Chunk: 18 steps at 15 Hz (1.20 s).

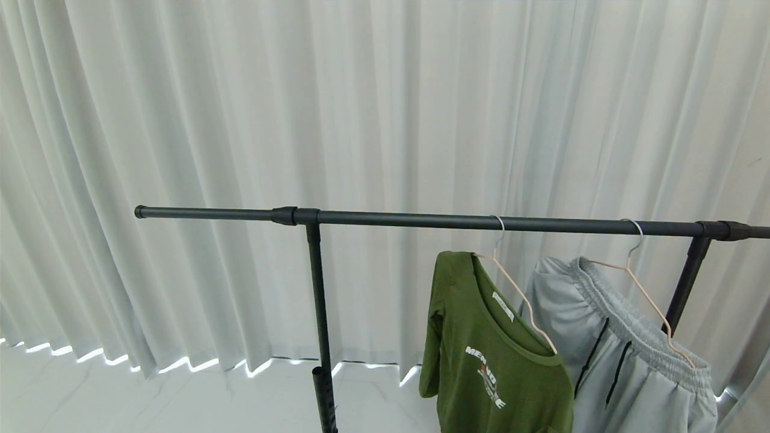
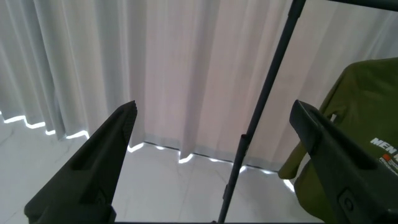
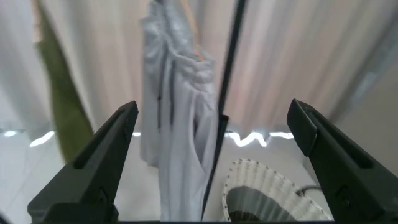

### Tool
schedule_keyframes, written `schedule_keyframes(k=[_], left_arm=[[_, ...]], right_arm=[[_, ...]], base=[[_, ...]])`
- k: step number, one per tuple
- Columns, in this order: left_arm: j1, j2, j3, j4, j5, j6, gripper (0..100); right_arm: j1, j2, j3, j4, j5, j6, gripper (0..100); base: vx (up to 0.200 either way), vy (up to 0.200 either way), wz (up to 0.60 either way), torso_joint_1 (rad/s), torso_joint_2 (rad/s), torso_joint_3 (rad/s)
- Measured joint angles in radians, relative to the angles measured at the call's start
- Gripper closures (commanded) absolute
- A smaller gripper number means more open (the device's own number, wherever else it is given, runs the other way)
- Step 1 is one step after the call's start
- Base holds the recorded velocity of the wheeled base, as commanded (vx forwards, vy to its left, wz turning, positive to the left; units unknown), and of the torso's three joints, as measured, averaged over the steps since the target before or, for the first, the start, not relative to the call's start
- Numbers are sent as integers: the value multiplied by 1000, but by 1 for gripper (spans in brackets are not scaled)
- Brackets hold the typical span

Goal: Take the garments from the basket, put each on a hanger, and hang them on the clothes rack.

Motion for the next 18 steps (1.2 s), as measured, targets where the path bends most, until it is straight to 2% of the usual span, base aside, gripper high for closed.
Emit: schedule_keyframes(k=[3, 12, 15, 18], left_arm=[[0, 0, 0, 0, 0, 0, 0], [0, 0, 0, 0, 0, 0, 0], [0, 0, 0, 0, 0, 0, 0], [0, 0, 0, 0, 0, 0, 0]], right_arm=[[-19, -42, 0, -1, -6, 82, 0], [-28, -66, 0, -2, -7, 60, 0], [-43, -46, 0, -2, -8, 91, 0], [-46, -39, 0, -2, -8, 83, 0]], base=[[0, 0, 0, 0, 0, 0], [0, 0, 0, 0, 0, 0], [0, 0, 0, 0, 0, 0], [0, 0, 0, 0, 0, 0]])
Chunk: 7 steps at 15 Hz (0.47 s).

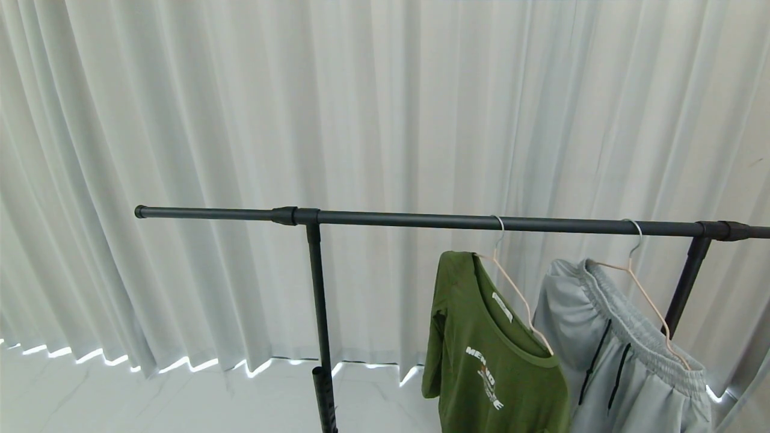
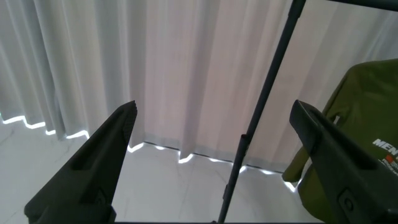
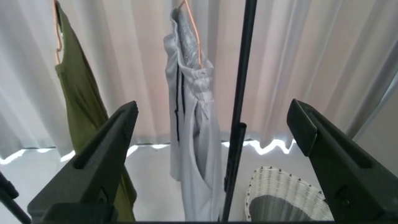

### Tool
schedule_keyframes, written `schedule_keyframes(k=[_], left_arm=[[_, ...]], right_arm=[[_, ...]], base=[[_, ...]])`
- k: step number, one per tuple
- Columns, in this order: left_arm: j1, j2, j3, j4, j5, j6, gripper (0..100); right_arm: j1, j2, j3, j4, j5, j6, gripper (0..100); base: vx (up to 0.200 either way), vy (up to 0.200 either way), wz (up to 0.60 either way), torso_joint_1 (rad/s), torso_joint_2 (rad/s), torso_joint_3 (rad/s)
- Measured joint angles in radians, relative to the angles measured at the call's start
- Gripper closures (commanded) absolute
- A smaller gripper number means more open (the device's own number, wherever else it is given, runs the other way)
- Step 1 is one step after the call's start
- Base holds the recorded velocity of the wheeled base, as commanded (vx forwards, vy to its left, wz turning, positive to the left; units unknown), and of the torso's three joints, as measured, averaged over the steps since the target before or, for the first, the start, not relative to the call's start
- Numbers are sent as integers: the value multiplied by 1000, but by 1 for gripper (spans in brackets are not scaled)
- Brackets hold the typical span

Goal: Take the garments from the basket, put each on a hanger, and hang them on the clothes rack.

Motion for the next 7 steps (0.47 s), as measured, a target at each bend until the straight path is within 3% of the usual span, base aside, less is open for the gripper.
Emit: schedule_keyframes(k=[7], left_arm=[[0, 0, 0, 0, 0, 0, 0]], right_arm=[[29, -49, 0, -2, -3, -8, 0]], base=[[0, 0, 0, 0, 0, 0]])
